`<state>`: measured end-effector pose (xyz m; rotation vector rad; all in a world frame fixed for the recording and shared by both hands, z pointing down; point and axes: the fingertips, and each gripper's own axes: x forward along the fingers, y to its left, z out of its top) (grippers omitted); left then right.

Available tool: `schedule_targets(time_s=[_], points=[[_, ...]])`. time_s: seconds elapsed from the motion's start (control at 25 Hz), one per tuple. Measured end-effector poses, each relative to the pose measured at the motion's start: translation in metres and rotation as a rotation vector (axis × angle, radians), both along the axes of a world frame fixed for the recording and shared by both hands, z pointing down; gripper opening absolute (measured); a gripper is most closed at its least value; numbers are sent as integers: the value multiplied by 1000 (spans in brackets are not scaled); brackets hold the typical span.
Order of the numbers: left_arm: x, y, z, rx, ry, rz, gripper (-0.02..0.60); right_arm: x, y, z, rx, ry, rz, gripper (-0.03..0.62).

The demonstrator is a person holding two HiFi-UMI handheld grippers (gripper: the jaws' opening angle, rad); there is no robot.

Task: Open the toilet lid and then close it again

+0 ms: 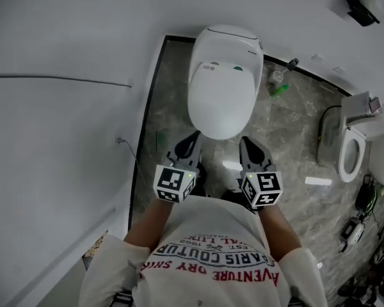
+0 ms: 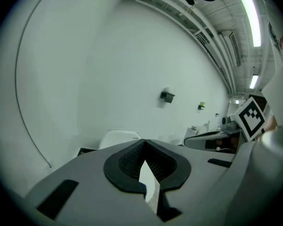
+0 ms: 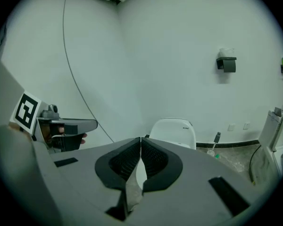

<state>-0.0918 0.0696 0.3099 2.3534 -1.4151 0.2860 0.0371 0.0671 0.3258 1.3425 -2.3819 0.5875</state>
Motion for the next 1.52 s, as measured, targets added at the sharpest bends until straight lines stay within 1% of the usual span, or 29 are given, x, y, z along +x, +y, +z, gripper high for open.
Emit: schedule_targets(time_s=[0.12, 0.2, 0.36, 0.52, 0.56, 0.64, 0.76, 0.84, 0.92, 1.0, 1.12, 1.2, 1.28, 1.36, 1.44, 1.52], points=[[-14, -32, 23, -19, -12, 64, 8, -22, -33, 14, -14, -39, 40, 17], [-17, -51, 43, -35, -19, 94, 8, -29, -55, 30, -19, -45, 52, 17], [-16, -71, 96, -52, -24, 135, 8, -38, -78, 85, -38, -30, 70, 17], [-12, -74, 147, -25, -56, 133, 8, -44, -79, 147, -95, -33, 77, 17], [-10, -75, 159, -32, -55, 121, 8, -45, -80, 160, -102, -34, 77, 17], [-6, -75, 186, -67, -25, 91, 8, -42, -82, 184, -108, -35, 74, 17], [0, -74, 229, -89, -12, 100, 8, -34, -86, 218, -97, -19, 58, 17], [3, -74, 254, -100, -6, 92, 8, -28, -85, 242, -91, 4, 44, 17], [4, -69, 278, -96, -15, 95, 8, -25, -76, 267, -103, 34, 16, 17], [4, -63, 300, -100, -52, 108, 8, -24, -63, 295, -128, 83, -33, 17], [3, -52, 335, -89, -153, 157, 8, -22, -44, 335, -126, 204, -118, 17], [6, -41, 361, -66, -250, 235, 8, -20, -31, 358, -102, 301, -175, 17], [10, -27, 387, -52, -347, 321, 8, -19, -19, 377, -80, 375, -222, 18], [17, -16, 407, -52, -401, 382, 9, -19, -8, 394, -73, 416, -259, 18], [25, -8, 423, -43, -444, 439, 56, -16, -1, 409, -70, 449, -282, 18], [31, -1, 435, -25, -499, 492, 110, -13, 5, 422, -57, 503, -307, 18]])
